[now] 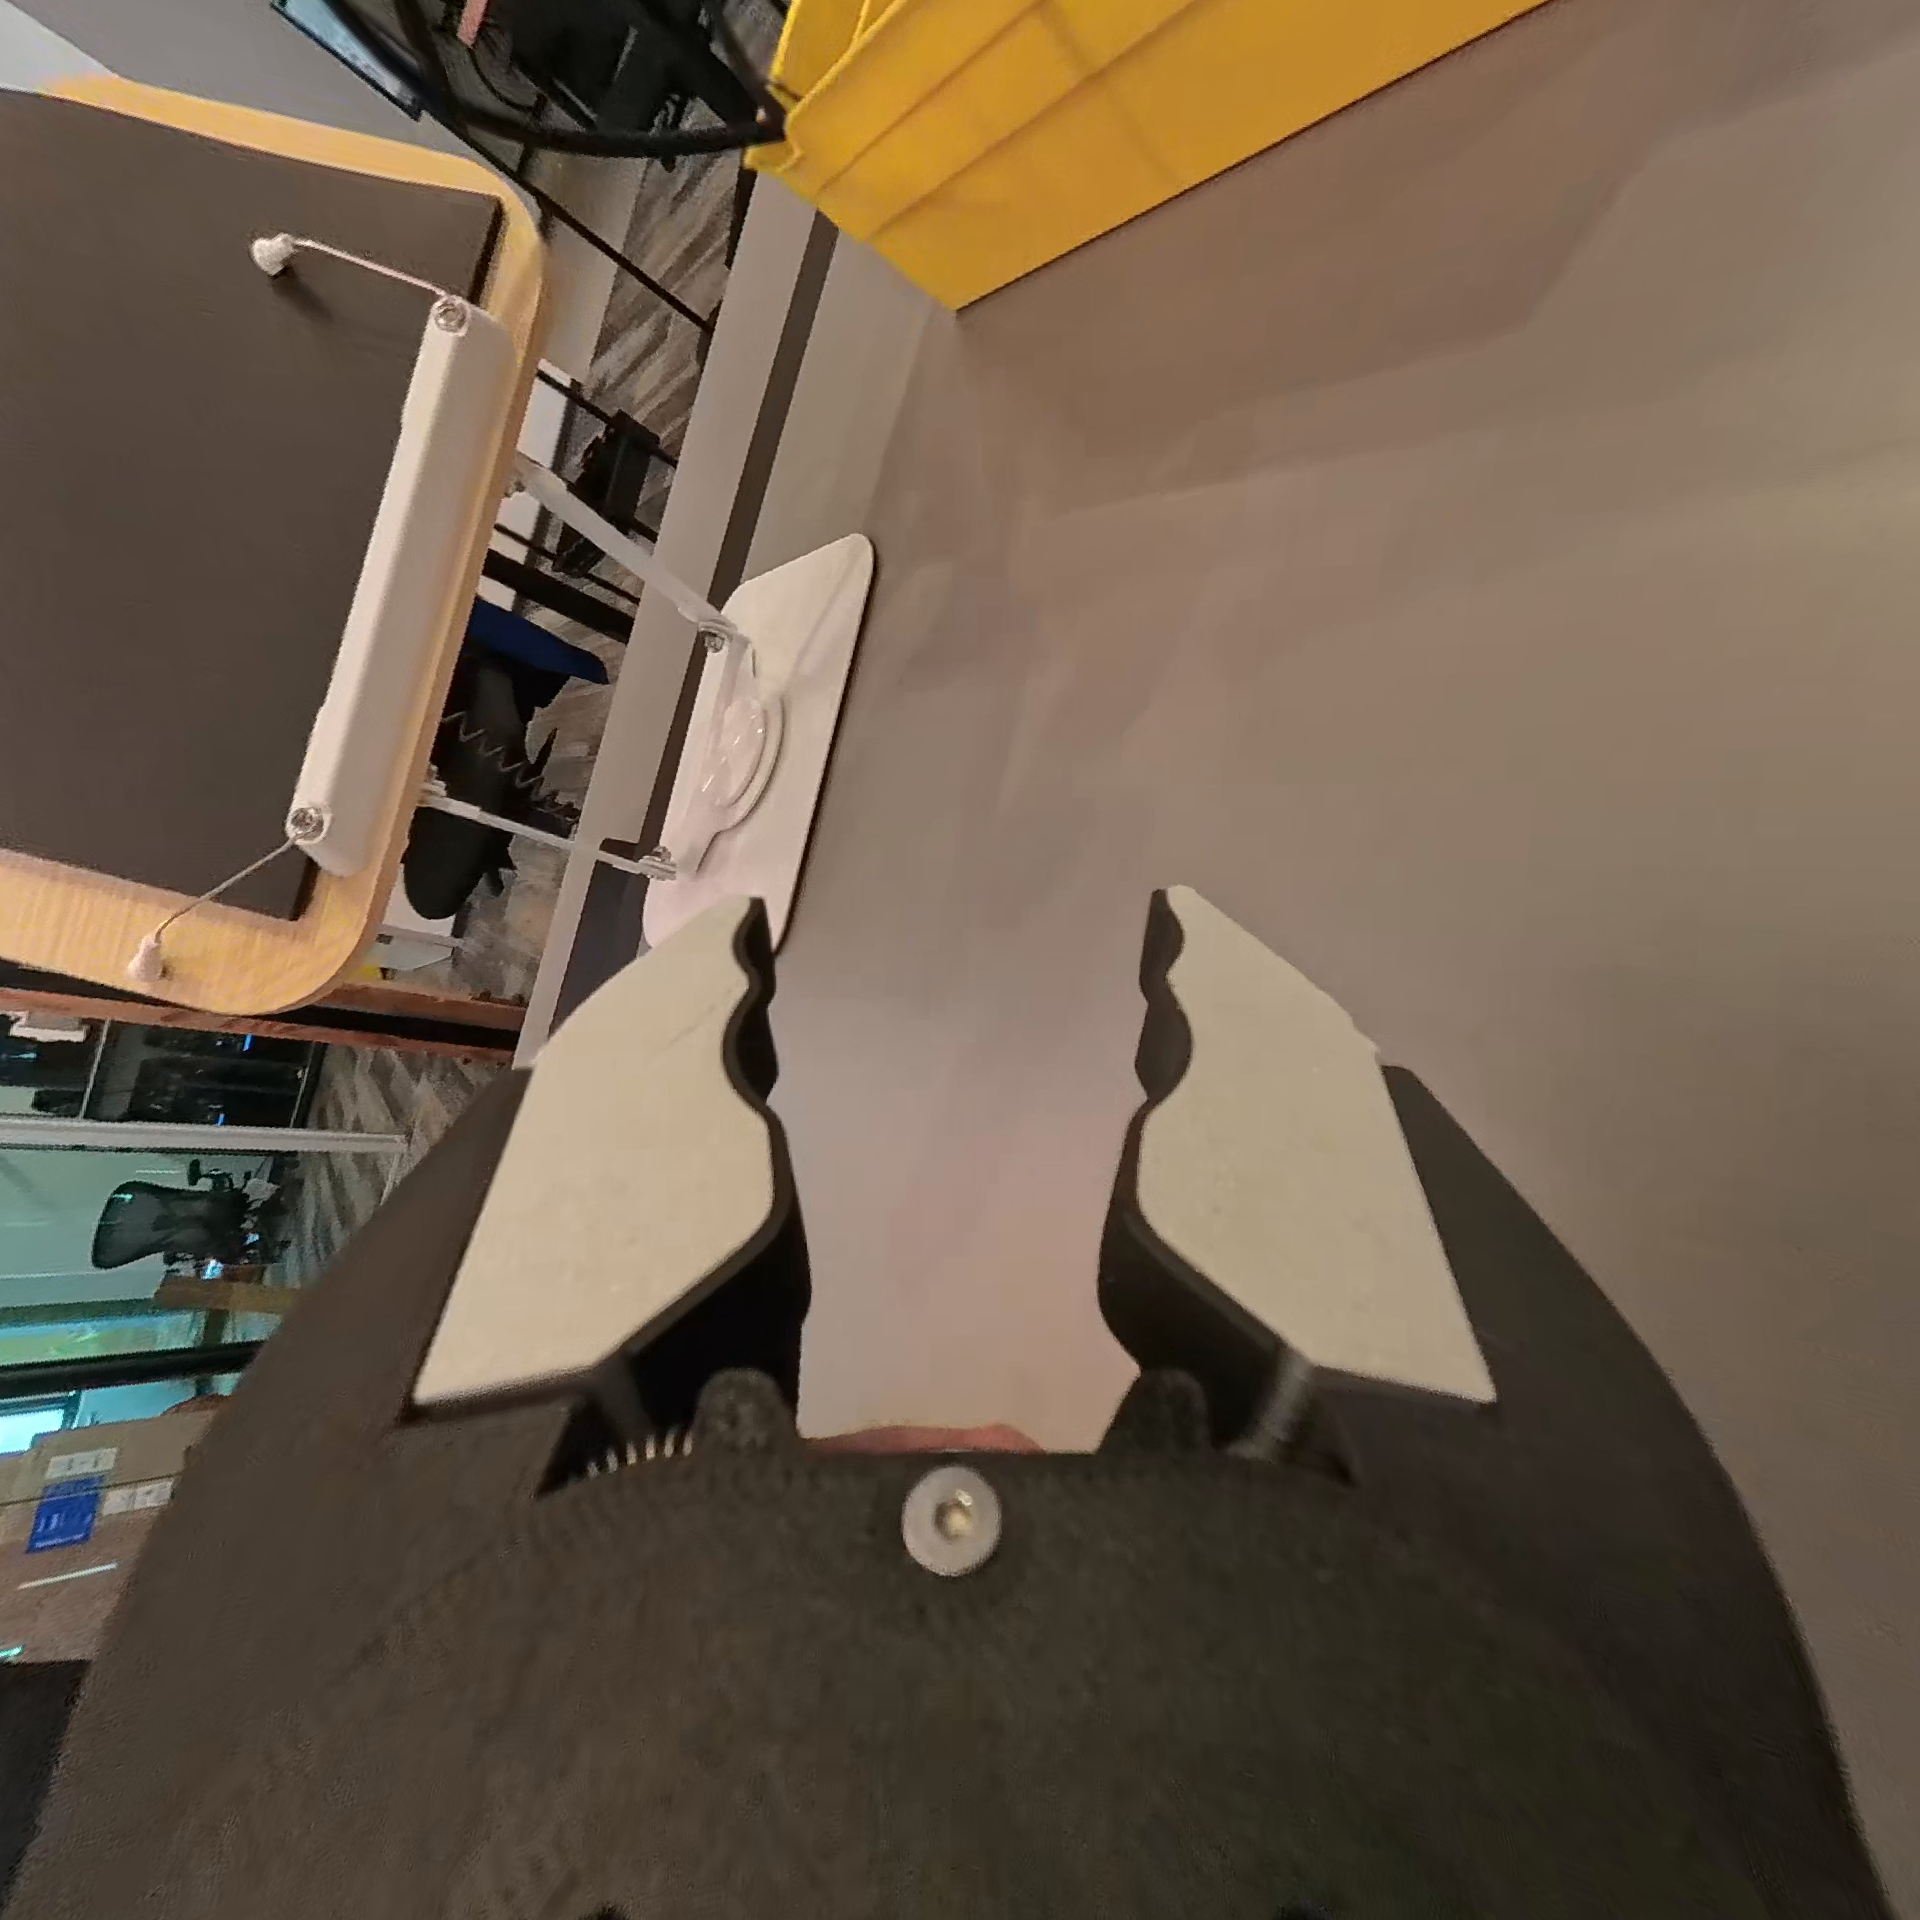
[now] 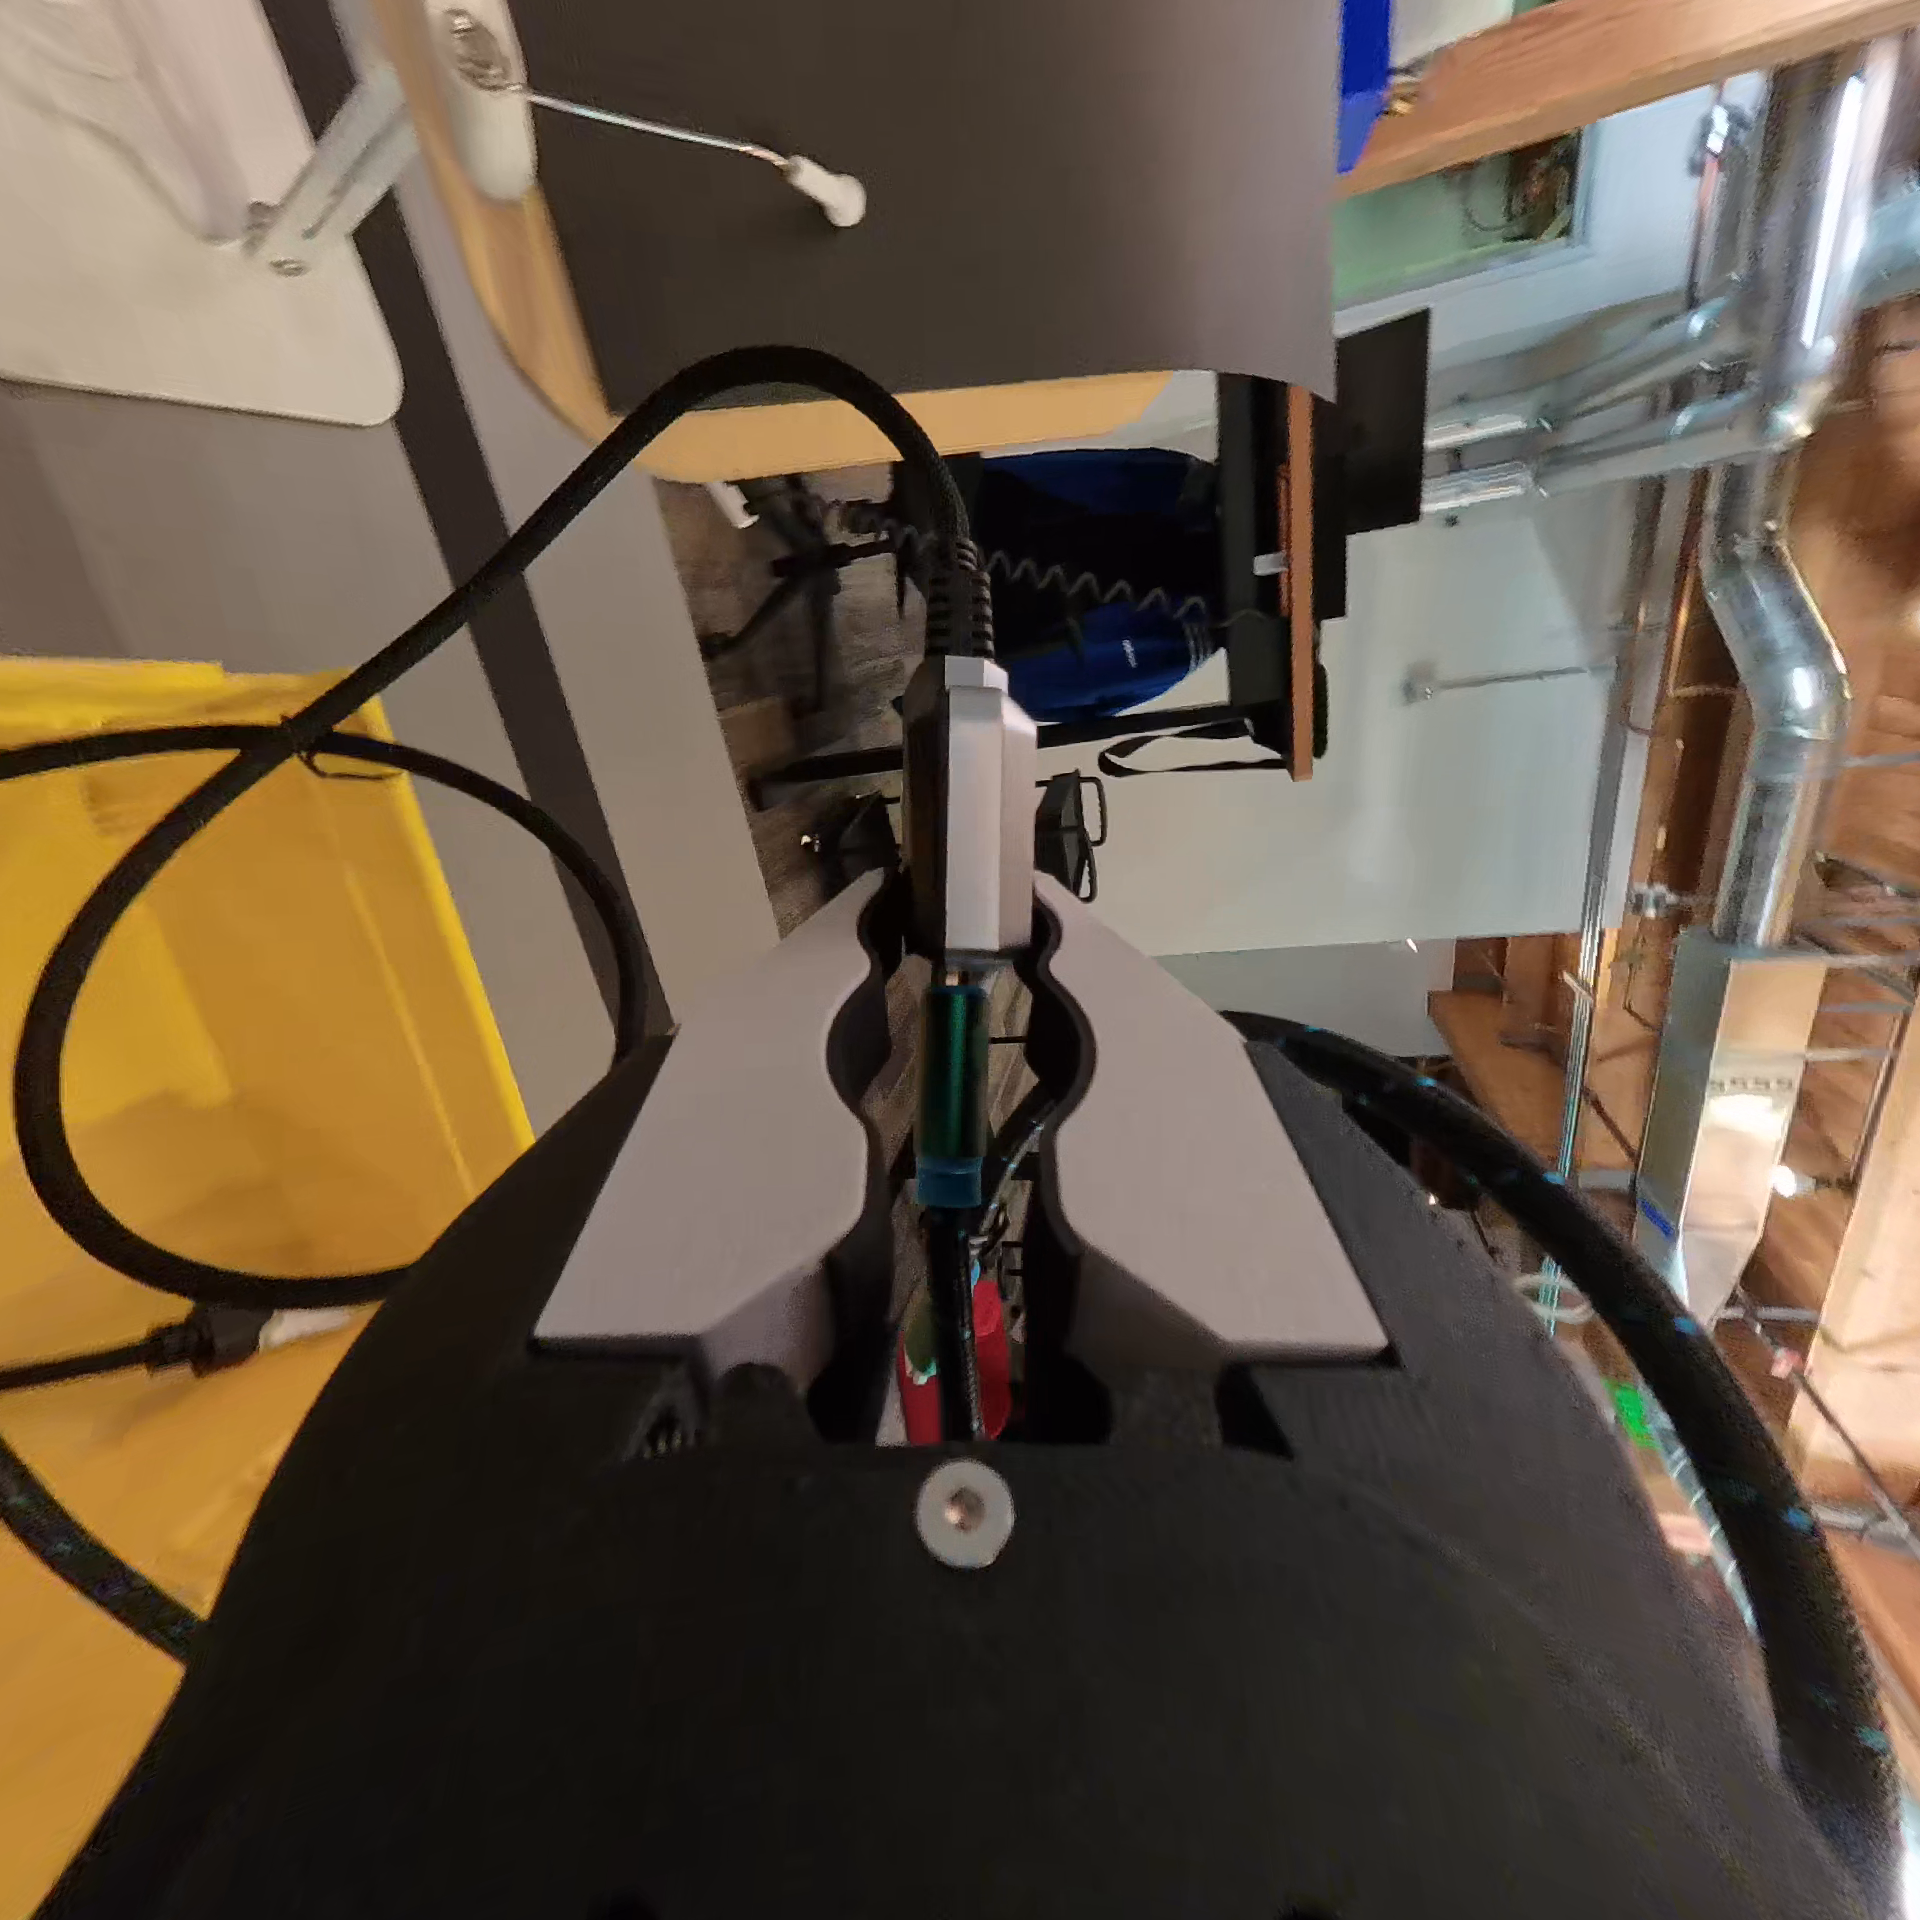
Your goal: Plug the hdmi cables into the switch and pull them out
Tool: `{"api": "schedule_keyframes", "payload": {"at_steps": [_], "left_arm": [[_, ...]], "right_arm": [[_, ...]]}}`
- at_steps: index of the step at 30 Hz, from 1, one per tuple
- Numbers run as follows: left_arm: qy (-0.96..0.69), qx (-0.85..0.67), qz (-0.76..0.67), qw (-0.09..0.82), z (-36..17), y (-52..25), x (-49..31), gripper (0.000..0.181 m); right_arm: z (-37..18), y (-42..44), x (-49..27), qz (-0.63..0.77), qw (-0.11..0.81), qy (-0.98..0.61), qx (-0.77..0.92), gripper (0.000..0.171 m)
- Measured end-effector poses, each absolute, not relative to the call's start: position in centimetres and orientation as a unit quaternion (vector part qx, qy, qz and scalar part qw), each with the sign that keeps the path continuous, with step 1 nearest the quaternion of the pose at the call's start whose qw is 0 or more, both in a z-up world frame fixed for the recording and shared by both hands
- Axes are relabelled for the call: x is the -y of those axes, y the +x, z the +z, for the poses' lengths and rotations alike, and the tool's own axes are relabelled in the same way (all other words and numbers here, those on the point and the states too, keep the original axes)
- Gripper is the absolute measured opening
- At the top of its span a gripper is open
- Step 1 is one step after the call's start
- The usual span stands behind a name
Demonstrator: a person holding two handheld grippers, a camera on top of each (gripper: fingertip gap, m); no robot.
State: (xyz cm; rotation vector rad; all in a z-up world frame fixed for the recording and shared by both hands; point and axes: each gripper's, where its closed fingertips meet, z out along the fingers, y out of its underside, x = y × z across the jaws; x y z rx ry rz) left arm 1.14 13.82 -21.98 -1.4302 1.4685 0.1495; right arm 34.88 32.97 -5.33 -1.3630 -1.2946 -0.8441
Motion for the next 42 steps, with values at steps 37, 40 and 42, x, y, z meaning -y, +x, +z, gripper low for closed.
{"api": "schedule_keyframes", "payload": {"at_steps": [37,40,42], "left_arm": [[-0.601,-0.624,0.044,0.497,-23.7,2.1,-12.9,0.068],[-0.602,-0.627,0.044,0.493,-23.9,2.1,-12.8,0.068],[-0.603,-0.628,0.043,0.489,-24.1,2.1,-12.8,0.068]], "right_arm": [[-21.5,37.8,-30.2,-0.058,0.367,-0.837,0.402,0.018],[-22.4,37.5,-30.1,-0.046,0.327,-0.848,0.415,0.018],[-23.1,37.4,-30.1,-0.037,0.298,-0.855,0.422,0.018]]}}
